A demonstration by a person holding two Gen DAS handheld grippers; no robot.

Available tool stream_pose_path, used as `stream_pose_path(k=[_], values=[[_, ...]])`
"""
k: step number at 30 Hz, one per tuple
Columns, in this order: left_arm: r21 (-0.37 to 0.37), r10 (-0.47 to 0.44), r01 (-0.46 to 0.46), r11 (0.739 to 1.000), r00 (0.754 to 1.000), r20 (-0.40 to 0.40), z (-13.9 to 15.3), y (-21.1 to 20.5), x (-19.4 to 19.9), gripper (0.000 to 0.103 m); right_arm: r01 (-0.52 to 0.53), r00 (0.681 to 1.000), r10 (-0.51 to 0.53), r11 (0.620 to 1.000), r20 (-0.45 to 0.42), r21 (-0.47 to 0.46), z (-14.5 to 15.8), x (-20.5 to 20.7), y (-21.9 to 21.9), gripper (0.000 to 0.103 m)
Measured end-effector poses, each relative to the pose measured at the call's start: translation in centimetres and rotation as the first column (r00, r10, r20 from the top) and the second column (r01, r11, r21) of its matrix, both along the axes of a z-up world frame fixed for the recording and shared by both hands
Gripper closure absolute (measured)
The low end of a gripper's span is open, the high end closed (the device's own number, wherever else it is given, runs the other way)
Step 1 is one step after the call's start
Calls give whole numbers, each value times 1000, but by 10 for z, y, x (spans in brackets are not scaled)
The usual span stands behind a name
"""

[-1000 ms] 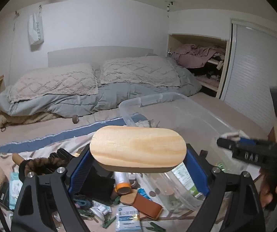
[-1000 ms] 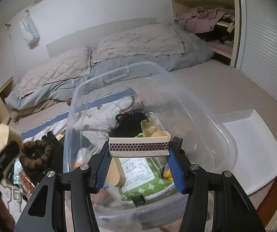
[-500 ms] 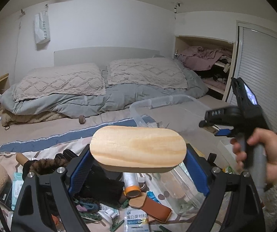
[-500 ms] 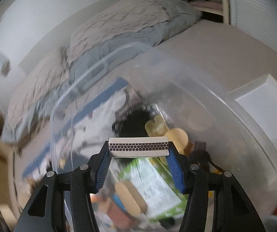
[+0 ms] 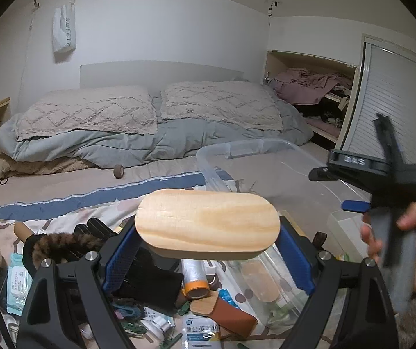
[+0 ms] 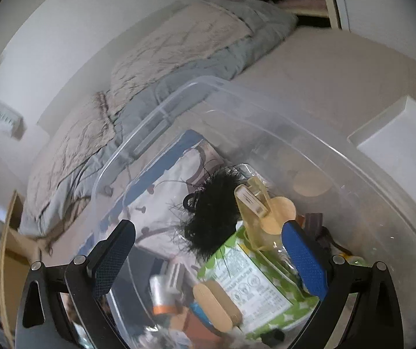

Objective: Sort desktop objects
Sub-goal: 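Lower the white honeycomb box into the clear bin and open the right gripper, then carry the oval wooden block over the clear bin with the left gripper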

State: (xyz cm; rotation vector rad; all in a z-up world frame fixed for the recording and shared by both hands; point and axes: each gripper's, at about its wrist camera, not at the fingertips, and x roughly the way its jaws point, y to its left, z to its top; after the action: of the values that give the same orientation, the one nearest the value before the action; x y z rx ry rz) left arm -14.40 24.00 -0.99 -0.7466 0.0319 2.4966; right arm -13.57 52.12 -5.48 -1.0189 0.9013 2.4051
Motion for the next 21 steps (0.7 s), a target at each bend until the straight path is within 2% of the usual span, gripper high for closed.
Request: stream_pose_path(k=[2, 6, 8, 12, 15, 17, 21], values=[[-8, -12, 12, 1000, 1000, -3, -1, 3, 2, 13, -8, 1000, 9, 999, -25, 43, 10, 18, -13, 3], [-14, -42, 42, 999, 999, 0, -1, 10, 5, 13, 7, 998, -2, 998, -66, 63, 23, 51, -25, 3], [-14, -69, 69, 998, 998, 5, 3, 17, 4, 13, 23, 994, -16, 997, -106, 68, 28, 72, -28, 3], [-19, -98, 98, 995, 995, 15, 16, 32, -4, 13, 40, 991, -25, 993, -132, 112, 34, 95, -32, 3], [-5, -111, 112, 994, 993, 43, 29, 50, -16, 13, 46, 988, -29, 993, -152, 107, 34, 107, -33, 3], [-13, -114, 114, 993, 993, 33, 39, 67, -21, 13, 31, 986, -15, 995, -164, 96, 34, 110, -33, 3], [-1, -119, 119, 993, 992, 39, 49, 103, -34, 13, 38, 984, -11, 988, -176, 147, 39, 115, -34, 3]])
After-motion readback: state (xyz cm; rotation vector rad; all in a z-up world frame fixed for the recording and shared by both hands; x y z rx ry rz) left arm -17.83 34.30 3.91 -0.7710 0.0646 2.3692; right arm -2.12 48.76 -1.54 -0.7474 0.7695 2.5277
